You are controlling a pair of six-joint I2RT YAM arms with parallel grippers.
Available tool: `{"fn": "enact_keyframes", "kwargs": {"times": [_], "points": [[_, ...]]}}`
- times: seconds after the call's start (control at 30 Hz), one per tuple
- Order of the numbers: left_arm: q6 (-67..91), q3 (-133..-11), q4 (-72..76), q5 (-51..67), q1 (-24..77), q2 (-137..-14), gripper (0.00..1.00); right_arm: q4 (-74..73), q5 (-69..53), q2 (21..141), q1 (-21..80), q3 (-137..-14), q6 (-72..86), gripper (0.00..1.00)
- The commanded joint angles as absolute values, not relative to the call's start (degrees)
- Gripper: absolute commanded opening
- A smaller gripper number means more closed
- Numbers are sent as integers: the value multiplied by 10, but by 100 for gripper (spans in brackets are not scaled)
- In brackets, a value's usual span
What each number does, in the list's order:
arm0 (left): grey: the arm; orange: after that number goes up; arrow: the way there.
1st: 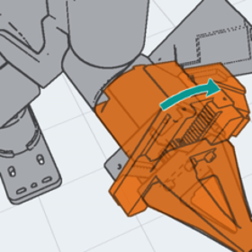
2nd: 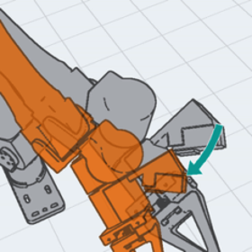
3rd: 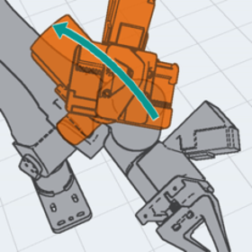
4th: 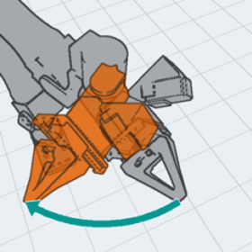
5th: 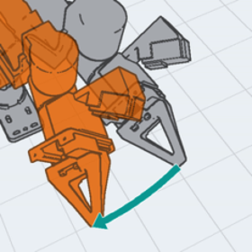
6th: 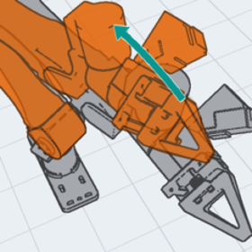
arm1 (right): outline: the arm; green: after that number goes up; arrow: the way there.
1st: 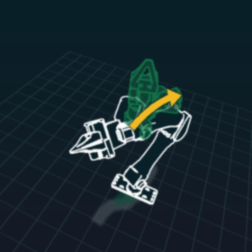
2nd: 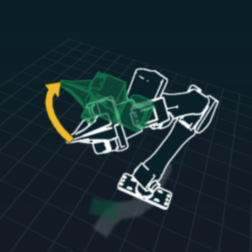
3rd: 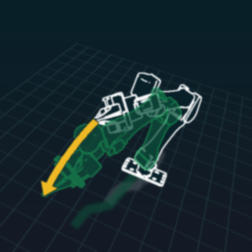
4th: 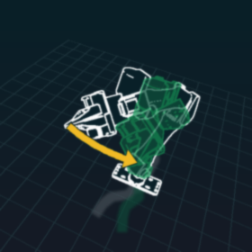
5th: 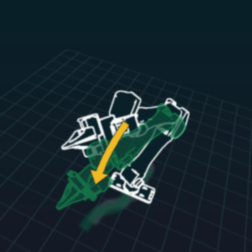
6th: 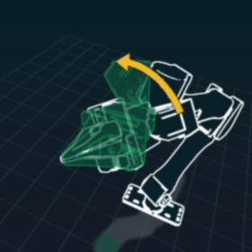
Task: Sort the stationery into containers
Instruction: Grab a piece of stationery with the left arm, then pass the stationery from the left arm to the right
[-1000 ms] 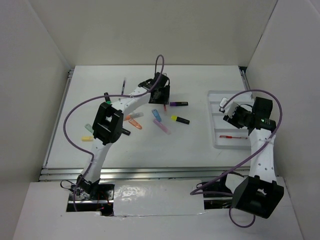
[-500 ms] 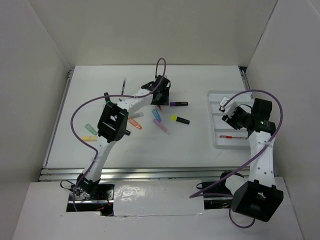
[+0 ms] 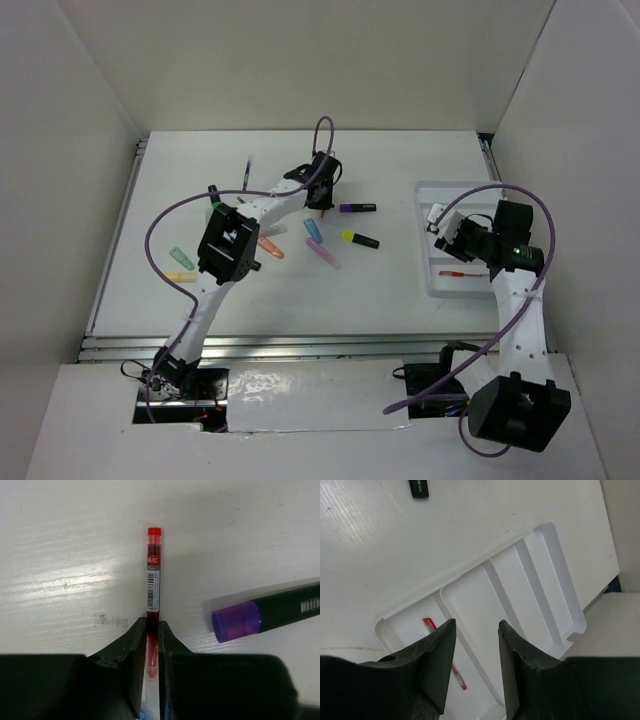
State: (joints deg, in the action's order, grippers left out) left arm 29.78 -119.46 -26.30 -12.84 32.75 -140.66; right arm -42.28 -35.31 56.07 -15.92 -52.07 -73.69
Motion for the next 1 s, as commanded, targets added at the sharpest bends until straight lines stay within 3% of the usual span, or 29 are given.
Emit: {"fn": "enact_keyframes", "kwargs": {"times": [0.0, 0.2, 0.47, 0.6, 0.97], "points": [[273, -1195, -261, -90, 323, -1439, 21, -440, -361, 530, -128, -499, -778, 46], [270, -1180, -237, -6, 297, -1387, 0, -420, -369, 492, -63, -483, -813, 44], [342, -1030, -162, 291, 269, -1185, 0, -372, -392, 471, 58, -495, -836, 41], [330, -987, -187, 431, 279, -1143, 0, -359, -381, 474, 140, -501, -844, 41], [255, -901, -317, 572, 316, -1114, 0, -372, -360, 488, 215, -483, -936, 45]]}}
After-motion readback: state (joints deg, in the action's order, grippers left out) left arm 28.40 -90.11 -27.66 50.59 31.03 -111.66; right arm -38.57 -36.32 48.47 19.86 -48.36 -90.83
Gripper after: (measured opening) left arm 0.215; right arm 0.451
